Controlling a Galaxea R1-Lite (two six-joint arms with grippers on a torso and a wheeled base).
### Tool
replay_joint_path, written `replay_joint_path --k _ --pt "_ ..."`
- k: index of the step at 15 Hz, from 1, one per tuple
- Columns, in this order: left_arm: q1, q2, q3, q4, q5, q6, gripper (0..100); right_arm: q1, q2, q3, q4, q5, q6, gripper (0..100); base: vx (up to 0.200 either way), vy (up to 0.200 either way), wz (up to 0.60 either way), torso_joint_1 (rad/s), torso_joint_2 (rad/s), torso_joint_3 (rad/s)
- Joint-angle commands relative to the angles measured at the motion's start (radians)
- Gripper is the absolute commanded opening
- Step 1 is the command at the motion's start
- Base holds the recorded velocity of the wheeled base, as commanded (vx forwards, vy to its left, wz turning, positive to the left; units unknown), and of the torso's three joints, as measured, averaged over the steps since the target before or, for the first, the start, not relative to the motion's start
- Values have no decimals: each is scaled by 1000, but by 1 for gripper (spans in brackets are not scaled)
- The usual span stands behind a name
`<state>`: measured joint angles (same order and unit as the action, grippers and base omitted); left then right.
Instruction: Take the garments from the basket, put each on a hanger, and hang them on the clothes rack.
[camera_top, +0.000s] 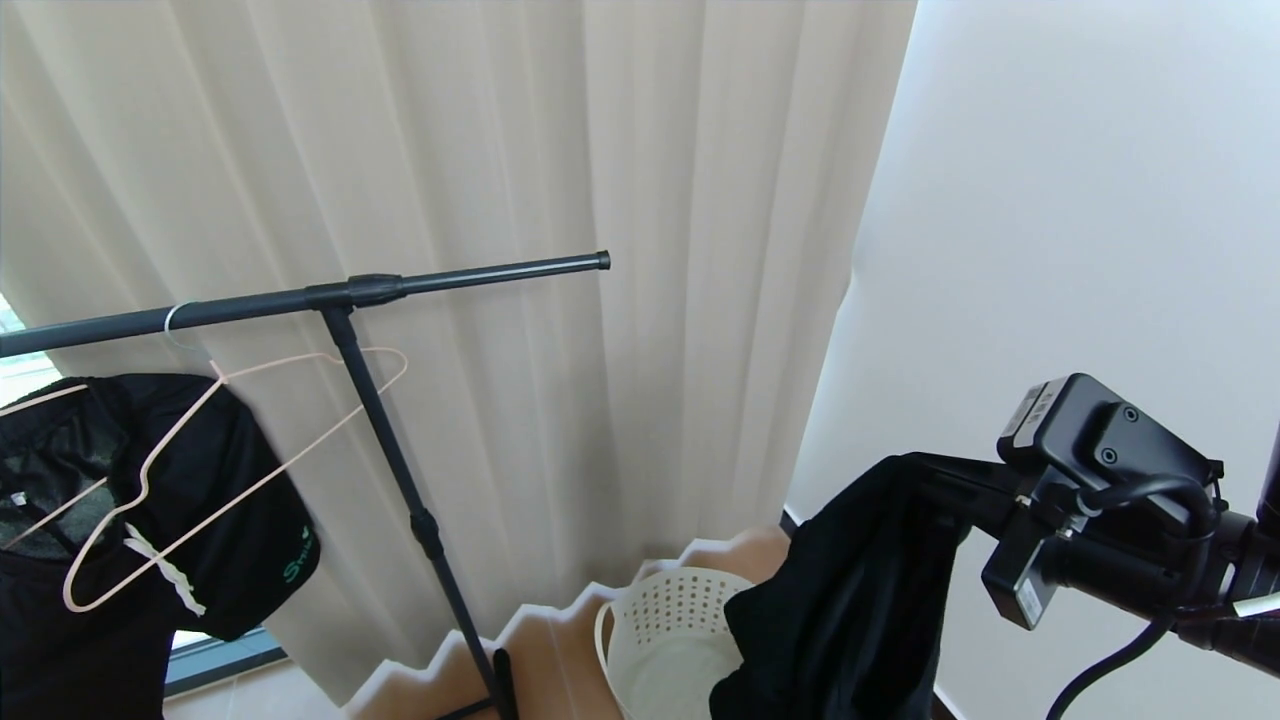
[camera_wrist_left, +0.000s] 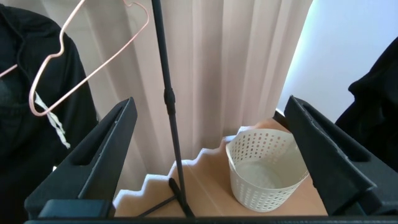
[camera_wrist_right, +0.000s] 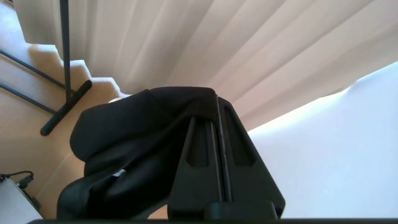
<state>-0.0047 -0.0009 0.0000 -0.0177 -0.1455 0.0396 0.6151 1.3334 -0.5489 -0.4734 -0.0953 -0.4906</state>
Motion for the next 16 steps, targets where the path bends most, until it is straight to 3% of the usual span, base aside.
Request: replay_joint_path --k 1,5,8,16 --pt "0 1 0 -1 0 -1 100 0 1 -2 -1 0 0 0 0 0 0 163 -334 -183" --pt "0 1 0 -1 0 -1 100 0 1 -3 -7 2 0 0 0 0 0 171 -350 -189" --pt "0 1 0 -1 0 -1 100 0 9 12 -82 6 1 0 0 0 0 25 -68 -25" --pt "0 1 0 -1 1 -1 100 0 13 14 -83 6 0 0 0 0 600 5 -2 1"
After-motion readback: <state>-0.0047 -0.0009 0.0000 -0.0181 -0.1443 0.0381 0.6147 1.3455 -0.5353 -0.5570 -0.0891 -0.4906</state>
